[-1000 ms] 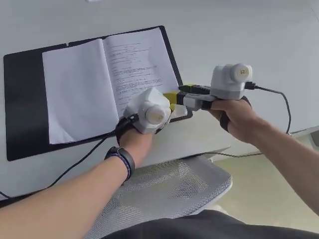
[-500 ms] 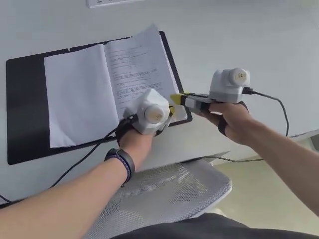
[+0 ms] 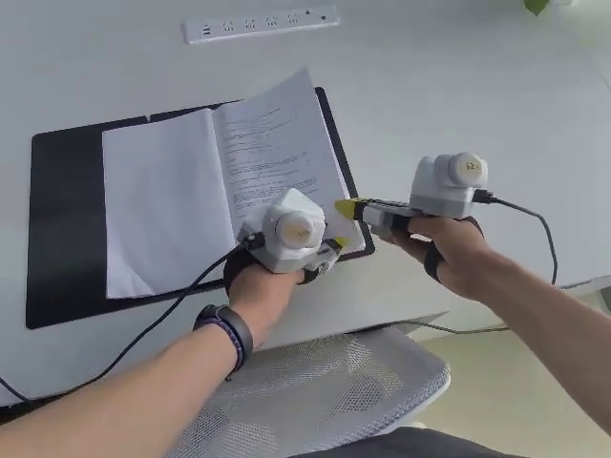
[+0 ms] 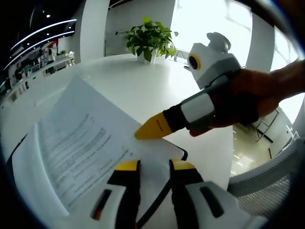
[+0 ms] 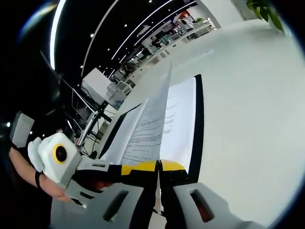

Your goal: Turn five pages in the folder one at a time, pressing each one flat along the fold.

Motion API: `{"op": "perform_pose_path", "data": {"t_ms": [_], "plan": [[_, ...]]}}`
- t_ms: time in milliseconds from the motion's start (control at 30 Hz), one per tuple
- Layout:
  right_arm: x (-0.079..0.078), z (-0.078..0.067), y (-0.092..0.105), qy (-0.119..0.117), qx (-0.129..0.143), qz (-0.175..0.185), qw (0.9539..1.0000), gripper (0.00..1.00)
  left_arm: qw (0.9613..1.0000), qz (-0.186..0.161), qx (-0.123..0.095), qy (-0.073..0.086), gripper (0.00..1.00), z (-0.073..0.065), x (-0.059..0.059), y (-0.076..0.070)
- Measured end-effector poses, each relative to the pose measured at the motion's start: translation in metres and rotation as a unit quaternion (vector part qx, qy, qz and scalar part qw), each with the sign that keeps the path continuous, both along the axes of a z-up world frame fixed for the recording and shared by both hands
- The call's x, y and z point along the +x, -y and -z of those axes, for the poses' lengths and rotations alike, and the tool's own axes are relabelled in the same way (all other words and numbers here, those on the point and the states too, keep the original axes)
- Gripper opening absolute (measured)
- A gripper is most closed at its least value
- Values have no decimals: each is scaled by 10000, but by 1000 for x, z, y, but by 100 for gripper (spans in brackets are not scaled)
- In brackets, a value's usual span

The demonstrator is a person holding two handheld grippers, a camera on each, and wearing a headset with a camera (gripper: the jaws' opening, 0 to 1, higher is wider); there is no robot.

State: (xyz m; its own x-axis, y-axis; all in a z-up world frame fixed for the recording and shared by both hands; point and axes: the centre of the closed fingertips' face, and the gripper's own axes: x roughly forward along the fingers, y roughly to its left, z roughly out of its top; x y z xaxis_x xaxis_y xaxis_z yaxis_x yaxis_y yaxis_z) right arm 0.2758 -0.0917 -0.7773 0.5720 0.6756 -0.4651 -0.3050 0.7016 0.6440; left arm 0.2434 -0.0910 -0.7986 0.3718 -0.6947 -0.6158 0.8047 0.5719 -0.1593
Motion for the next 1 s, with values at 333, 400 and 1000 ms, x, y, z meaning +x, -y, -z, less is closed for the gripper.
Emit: {"op": "perform_pose_path", "data": {"t_ms": [333, 400, 1000], "plan": [[2, -22, 1, 161, 145, 106, 9997, 0, 9999, -16, -16, 115, 38, -24, -3, -26], [2, -26, 0, 181, 178, 111, 9996, 0, 9999, -20, -27, 162, 40, -29, -3, -29], [2, -65, -18, 487, 412, 23, 9980, 0, 9975, -486, -143, 484, 55, -75, 3, -101]]}}
